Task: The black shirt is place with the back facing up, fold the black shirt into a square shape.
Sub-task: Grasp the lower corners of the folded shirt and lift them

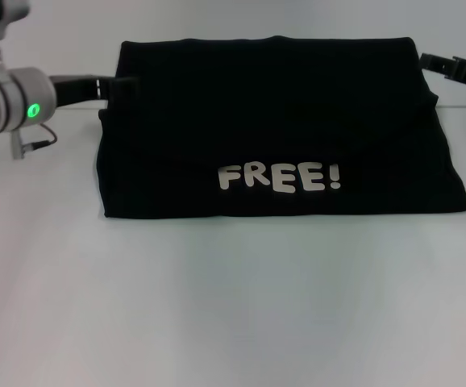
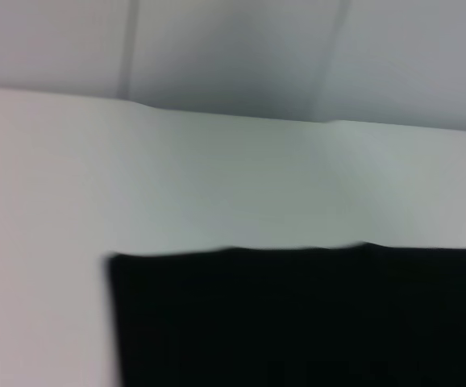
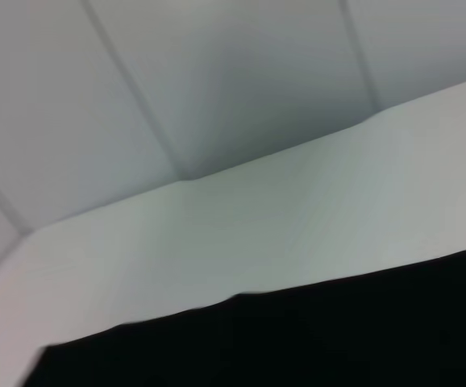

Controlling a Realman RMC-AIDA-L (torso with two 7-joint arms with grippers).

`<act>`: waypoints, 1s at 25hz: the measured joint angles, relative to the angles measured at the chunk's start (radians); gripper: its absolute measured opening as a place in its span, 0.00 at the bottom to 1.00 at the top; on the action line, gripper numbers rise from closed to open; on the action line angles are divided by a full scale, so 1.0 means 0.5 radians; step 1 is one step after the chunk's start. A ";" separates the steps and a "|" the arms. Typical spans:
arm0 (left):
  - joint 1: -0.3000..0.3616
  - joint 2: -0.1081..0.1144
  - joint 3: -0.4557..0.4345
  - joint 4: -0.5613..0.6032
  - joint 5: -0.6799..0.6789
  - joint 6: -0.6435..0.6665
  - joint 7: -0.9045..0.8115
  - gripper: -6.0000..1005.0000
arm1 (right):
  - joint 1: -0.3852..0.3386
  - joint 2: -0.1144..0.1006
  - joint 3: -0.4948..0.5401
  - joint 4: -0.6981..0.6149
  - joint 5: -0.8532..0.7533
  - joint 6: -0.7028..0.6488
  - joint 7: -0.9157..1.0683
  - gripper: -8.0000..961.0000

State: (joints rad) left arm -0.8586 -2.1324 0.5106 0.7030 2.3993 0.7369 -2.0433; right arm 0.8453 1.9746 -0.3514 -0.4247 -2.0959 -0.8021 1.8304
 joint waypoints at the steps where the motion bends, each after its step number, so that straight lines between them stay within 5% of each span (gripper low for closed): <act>1: 0.042 -0.014 0.003 0.093 0.000 0.155 -0.028 0.89 | -0.026 -0.013 0.000 -0.016 0.001 -0.110 0.009 0.62; 6: 0.317 -0.028 0.008 0.486 -0.188 1.017 -0.093 0.89 | -0.166 -0.063 0.000 -0.051 0.001 -0.492 0.047 0.63; 10: 0.444 0.000 0.009 0.523 -0.307 1.164 -0.094 0.89 | -0.247 -0.068 -0.033 -0.082 -0.011 -0.675 0.037 0.63; 19: 0.559 0.107 0.004 0.281 -0.315 1.183 -0.044 0.89 | -0.333 -0.056 -0.301 -0.183 -0.014 -1.015 -0.138 0.64; 25: 0.554 0.106 0.047 0.161 -0.292 1.013 -0.024 0.89 | -0.348 -0.034 -0.282 -0.178 -0.005 -1.044 -0.167 0.67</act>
State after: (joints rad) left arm -0.5819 -2.0795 0.5339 0.7836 2.2532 1.2432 -2.0552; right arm 0.6710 1.9575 -0.4923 -0.5136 -2.0982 -1.3239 1.7469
